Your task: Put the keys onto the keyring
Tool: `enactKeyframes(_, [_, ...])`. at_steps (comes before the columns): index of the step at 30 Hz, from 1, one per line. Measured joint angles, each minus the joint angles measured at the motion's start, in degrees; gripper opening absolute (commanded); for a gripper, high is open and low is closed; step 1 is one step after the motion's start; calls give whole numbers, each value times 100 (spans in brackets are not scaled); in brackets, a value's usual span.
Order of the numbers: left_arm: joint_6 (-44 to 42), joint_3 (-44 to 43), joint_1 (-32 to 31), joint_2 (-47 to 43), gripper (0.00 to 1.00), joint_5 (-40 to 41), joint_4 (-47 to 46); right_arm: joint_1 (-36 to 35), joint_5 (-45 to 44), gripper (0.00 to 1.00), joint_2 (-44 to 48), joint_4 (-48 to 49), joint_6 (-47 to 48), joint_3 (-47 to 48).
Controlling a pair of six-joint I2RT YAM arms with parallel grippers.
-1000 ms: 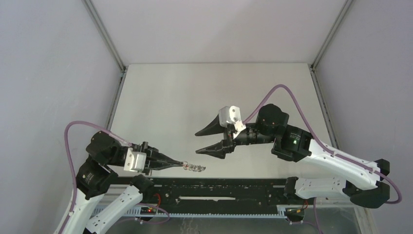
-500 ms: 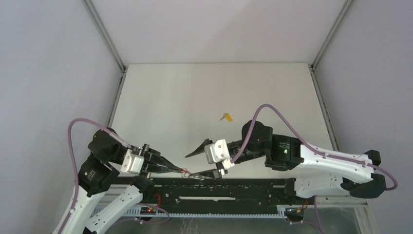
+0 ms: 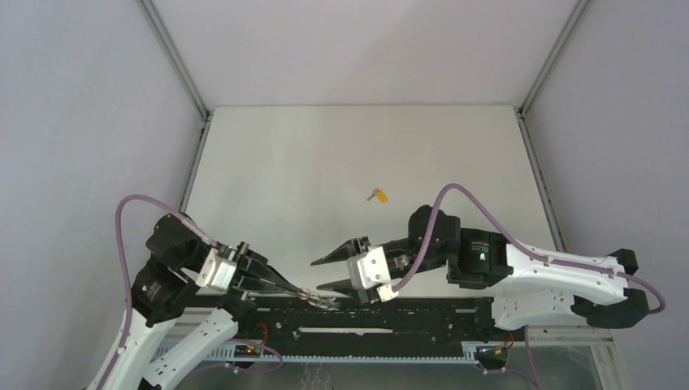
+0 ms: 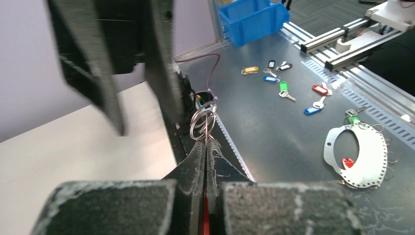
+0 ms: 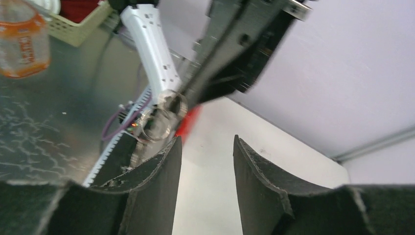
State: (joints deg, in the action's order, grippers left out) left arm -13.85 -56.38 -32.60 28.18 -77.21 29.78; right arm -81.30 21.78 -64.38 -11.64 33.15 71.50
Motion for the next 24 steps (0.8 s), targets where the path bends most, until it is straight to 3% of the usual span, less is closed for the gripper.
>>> enactKeyframes(9, [39, 0, -2, 146, 0, -400, -81, 535, 175, 51, 313, -4, 129, 0])
enactKeyframes(24, [44, -348, -2, 719, 0, -704, -114, -354, -328, 41, 26, 245, 560, -116])
